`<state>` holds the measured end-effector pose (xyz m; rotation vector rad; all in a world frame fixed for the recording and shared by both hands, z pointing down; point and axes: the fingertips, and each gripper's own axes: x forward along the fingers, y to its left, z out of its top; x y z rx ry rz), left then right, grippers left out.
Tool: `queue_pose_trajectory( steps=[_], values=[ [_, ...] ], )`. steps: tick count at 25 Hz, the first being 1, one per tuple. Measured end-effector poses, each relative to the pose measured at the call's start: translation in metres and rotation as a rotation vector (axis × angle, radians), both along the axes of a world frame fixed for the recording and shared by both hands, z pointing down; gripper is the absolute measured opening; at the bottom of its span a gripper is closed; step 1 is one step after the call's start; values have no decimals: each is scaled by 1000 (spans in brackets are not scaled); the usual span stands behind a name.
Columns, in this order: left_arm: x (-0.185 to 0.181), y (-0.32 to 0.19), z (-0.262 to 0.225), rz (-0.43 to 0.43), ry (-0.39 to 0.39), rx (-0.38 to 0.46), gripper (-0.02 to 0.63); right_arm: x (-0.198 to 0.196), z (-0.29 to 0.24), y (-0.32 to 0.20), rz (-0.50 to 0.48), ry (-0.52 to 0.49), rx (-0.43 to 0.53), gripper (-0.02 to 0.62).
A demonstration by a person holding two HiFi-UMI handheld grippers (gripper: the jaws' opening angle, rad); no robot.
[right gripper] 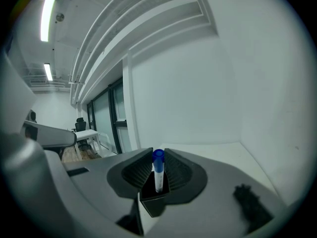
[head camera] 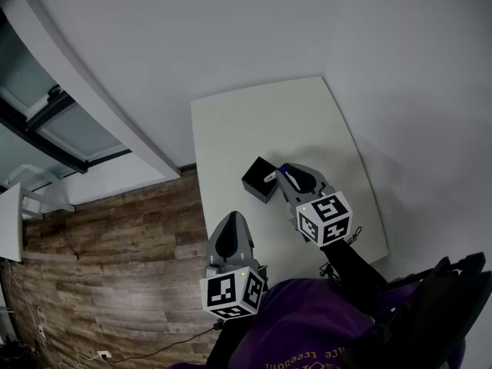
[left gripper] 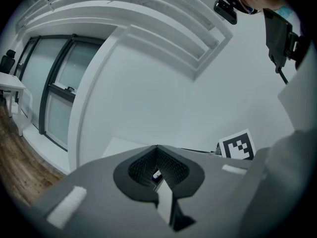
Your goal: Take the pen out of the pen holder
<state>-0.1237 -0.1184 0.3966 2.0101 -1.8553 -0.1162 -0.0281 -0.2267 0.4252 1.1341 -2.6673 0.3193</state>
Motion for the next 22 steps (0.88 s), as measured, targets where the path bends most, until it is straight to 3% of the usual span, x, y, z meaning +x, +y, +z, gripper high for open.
queue_pose_trajectory(
  steps=[22],
  values=[
    [4, 6, -3, -1, -20, 14, 6, 12, -25, 5, 14, -59, 42, 78]
  ],
)
